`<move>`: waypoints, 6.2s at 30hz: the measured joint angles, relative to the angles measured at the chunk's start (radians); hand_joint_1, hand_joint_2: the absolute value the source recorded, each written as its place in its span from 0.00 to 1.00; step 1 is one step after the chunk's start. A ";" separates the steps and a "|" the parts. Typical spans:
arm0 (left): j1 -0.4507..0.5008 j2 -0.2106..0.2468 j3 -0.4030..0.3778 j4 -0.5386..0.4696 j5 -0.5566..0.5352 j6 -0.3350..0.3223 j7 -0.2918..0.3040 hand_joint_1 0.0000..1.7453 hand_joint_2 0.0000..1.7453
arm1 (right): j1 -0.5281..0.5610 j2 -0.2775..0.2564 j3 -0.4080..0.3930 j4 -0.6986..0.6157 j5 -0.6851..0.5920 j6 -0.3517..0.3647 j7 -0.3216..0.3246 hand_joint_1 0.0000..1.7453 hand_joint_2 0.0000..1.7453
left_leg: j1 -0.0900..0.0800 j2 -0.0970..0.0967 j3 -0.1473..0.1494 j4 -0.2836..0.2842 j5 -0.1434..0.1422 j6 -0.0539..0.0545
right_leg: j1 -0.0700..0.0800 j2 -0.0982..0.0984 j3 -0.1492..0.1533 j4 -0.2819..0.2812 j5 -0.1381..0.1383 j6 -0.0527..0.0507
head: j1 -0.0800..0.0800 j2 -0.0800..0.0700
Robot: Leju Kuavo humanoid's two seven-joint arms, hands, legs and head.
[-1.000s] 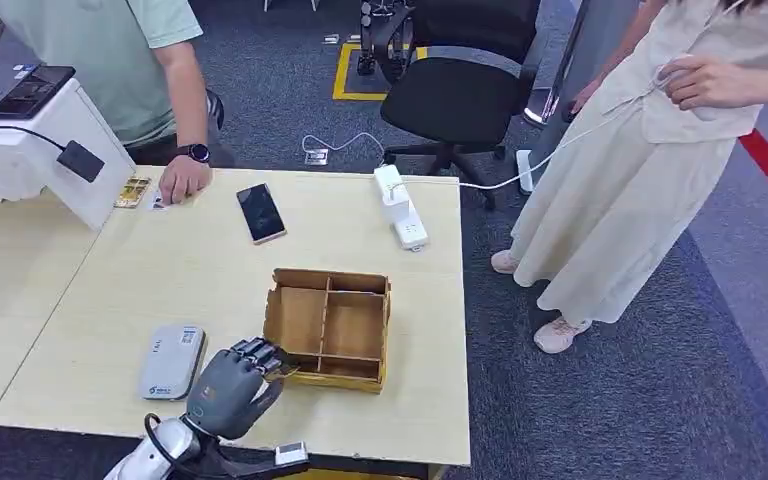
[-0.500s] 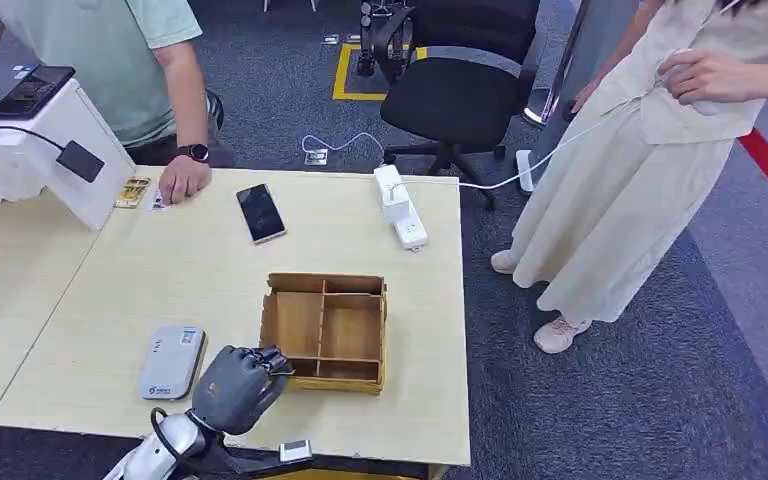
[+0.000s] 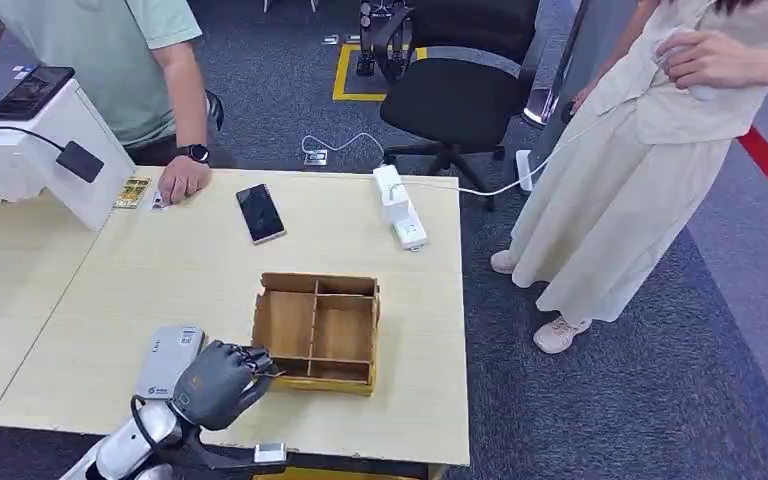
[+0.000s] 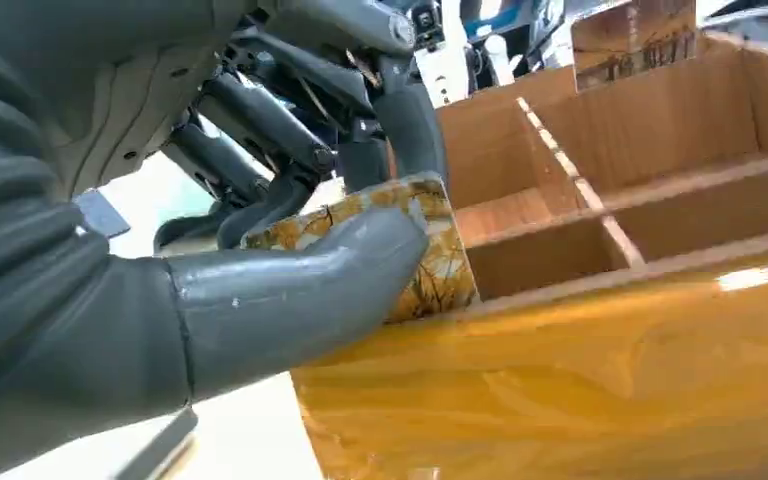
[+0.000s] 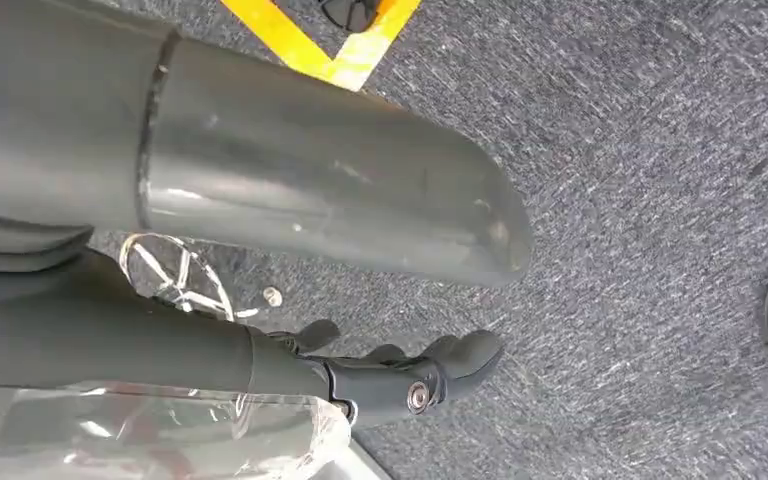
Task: Pass the card to the sensor for recognition and then transmit it.
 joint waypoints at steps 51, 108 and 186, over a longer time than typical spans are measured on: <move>-0.328 0.508 0.010 -0.220 0.338 -0.413 -0.082 1.00 1.00 | -0.011 -0.044 -0.010 0.058 0.039 0.000 -0.024 0.00 0.00 | 0.001 0.000 -0.001 0.000 0.001 -0.001 | 0.001 0.001 0.000 0.000 0.000 0.000 | 0.001 0.000; -0.451 0.004 -0.053 -0.012 0.095 -0.137 0.005 1.00 1.00 | -0.016 -0.045 -0.019 0.073 0.055 0.021 0.019 0.00 0.00 | 0.000 0.001 -0.001 0.000 0.001 0.000 | 0.000 0.001 -0.001 0.000 0.001 0.001 | 0.001 0.000; -0.465 -0.064 0.147 0.231 -0.020 0.224 0.153 1.00 1.00 | -0.016 -0.050 -0.027 0.083 0.042 0.012 0.022 0.00 0.00 | 0.000 0.001 -0.001 0.000 0.001 0.000 | 0.000 0.001 -0.001 0.000 0.001 0.001 | 0.001 0.000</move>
